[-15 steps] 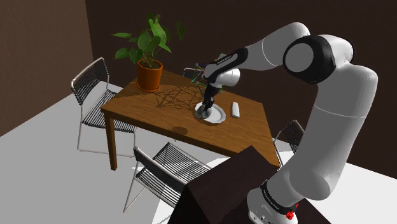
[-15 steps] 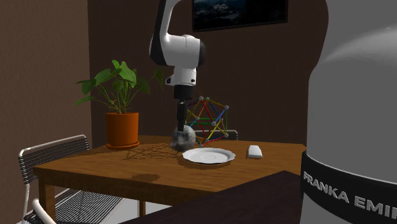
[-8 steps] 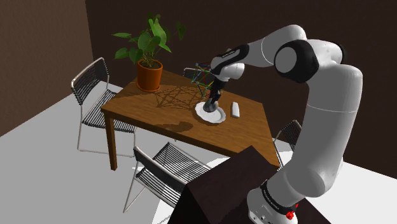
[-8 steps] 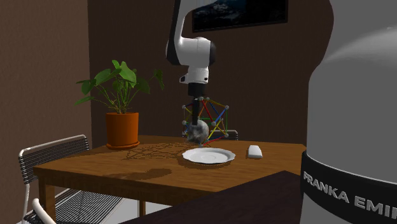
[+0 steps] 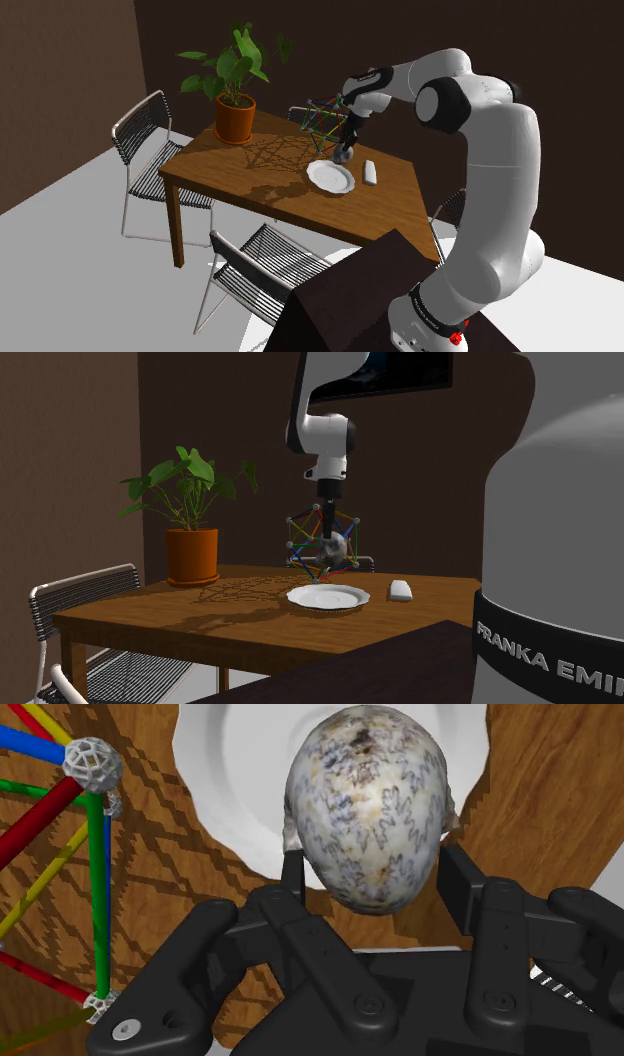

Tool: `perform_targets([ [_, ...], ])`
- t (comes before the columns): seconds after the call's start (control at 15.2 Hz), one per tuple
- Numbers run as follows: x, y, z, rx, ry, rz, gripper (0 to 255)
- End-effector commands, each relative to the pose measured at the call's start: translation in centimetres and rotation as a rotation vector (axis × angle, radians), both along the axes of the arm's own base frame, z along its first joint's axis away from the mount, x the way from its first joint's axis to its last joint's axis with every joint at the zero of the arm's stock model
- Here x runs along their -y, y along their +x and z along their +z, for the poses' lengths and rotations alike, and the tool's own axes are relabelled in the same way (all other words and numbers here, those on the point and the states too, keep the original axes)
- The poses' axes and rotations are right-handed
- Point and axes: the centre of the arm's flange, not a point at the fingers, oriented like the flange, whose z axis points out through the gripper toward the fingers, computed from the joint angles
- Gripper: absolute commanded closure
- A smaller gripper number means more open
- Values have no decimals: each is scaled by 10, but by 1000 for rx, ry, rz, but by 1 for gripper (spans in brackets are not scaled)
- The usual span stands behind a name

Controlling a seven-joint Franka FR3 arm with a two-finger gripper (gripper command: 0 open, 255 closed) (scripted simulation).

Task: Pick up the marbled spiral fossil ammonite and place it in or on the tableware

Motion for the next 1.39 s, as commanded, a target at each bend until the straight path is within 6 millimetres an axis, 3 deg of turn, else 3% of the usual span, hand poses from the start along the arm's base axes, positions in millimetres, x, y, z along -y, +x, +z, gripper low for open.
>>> perform_targets([
  [0.0,12,2,-4,0,0,1,255],
  [1.19,12,2,-102,0,0,1,255],
  [1.32,12,2,-102,0,0,1,255],
])
